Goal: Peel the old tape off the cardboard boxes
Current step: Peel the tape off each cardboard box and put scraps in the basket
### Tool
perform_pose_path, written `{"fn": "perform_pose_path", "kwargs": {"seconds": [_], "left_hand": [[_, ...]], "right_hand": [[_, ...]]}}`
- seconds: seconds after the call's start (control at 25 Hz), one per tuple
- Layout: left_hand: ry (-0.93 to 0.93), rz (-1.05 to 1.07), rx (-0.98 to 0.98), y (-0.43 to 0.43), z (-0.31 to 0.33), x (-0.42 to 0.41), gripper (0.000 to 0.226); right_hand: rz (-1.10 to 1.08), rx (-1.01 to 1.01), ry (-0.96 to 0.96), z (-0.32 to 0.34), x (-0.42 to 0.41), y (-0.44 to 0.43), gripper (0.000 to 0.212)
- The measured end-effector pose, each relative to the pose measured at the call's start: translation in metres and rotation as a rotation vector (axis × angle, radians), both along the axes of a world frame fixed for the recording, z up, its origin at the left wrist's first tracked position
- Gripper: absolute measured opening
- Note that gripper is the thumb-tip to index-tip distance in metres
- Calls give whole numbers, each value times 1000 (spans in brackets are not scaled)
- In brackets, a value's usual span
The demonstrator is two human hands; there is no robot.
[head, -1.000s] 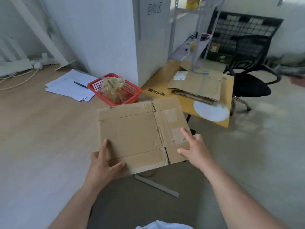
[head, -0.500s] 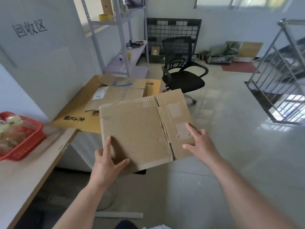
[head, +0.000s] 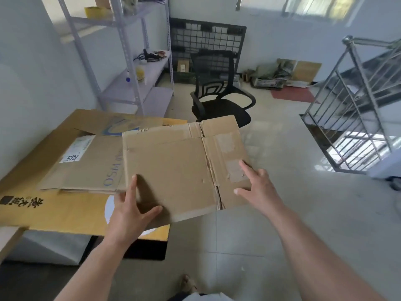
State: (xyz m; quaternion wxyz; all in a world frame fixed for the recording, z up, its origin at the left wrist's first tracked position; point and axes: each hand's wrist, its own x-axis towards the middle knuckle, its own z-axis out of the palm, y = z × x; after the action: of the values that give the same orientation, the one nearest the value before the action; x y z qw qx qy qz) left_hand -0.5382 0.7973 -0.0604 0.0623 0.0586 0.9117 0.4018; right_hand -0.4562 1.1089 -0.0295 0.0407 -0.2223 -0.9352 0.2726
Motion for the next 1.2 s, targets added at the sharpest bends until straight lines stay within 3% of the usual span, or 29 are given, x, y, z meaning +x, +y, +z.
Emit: {"fn": "perform_pose_path", "kwargs": {"seconds": [0.36,0.64,0.8,1.0,1.2], "left_hand": [[-38,157,36,17,5,-124,107],[-84,493,67,-16,-4,-113,107],[-152,685,-15,-22,-1,-109,105],[-260,878,-157,11,2,-117,101],[-474,1049,-153,58,-21,-115,101]], "right_hand": [[151,42,-43,21,-183,24,81],[535,68,-147,25,-310,-30,80],[802,43,-170,25,-382,-70,78],[1022,34,-190,3,-456,-95,71],[1186,86,-242,-45,-493,-106,62]]}}
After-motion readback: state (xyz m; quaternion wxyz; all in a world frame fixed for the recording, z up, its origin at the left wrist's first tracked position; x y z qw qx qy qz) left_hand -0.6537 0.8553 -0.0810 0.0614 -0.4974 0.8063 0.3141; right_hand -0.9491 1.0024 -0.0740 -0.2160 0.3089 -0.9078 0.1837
